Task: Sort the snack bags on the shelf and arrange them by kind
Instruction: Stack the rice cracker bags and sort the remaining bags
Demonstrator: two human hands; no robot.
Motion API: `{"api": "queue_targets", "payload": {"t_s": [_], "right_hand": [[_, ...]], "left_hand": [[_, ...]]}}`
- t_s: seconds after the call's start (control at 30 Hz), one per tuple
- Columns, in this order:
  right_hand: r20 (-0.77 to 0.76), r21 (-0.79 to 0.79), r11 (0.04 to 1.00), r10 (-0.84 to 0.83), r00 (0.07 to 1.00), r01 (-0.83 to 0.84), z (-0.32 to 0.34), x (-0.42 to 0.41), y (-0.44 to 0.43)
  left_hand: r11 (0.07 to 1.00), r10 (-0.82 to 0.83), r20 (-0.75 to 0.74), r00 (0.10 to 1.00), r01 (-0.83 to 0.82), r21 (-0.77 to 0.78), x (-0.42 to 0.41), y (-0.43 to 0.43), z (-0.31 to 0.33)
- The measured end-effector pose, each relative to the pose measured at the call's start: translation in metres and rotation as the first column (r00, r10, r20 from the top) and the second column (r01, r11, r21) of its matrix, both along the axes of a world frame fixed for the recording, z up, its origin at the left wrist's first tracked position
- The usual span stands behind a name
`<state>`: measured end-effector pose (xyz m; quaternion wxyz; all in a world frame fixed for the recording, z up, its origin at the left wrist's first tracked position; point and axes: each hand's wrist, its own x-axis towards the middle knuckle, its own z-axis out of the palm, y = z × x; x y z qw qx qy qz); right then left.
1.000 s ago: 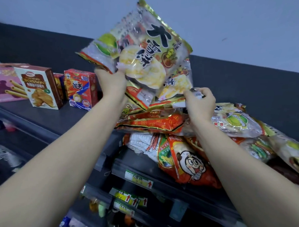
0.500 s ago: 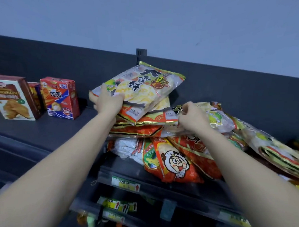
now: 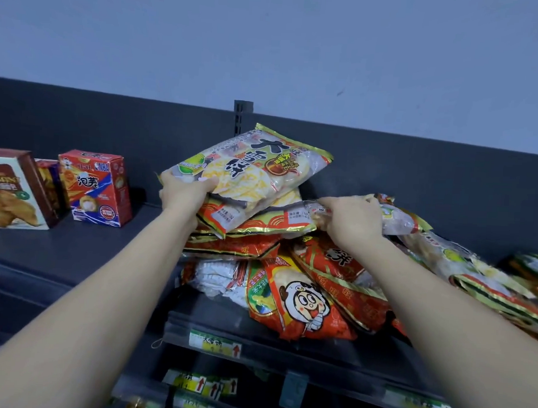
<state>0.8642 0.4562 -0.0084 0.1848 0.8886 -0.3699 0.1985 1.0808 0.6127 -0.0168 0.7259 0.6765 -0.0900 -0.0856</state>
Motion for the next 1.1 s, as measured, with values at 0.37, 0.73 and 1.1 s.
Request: {"api": "queue_targets", "payload": {"t_s": [0.37, 0.73, 1.1], "right_hand": [[0.486, 0.634, 0.528, 0.297, 0.822, -0.566, 0.016, 0.026, 0.039], [0.22, 0.355, 0.887, 0.227, 0.949, -0.295, 0.004, 0.052, 0.033], [0.186, 0.492, 0.735, 0.434, 0.881, -0.466, 0.001, 0.045, 0.036]], "left_hand": [[0.999, 0.016, -0.057, 0.998, -0.014, 0.037, -0.002, -0.008, 0.006], [0.995, -0.022, 0.052, 0.998, 0.016, 0.103, 0.01, 0.012, -0.014], [0.976, -0.07, -0.286, 0.956, 0.125, 0.179, 0.022, 0.039, -0.05]]}}
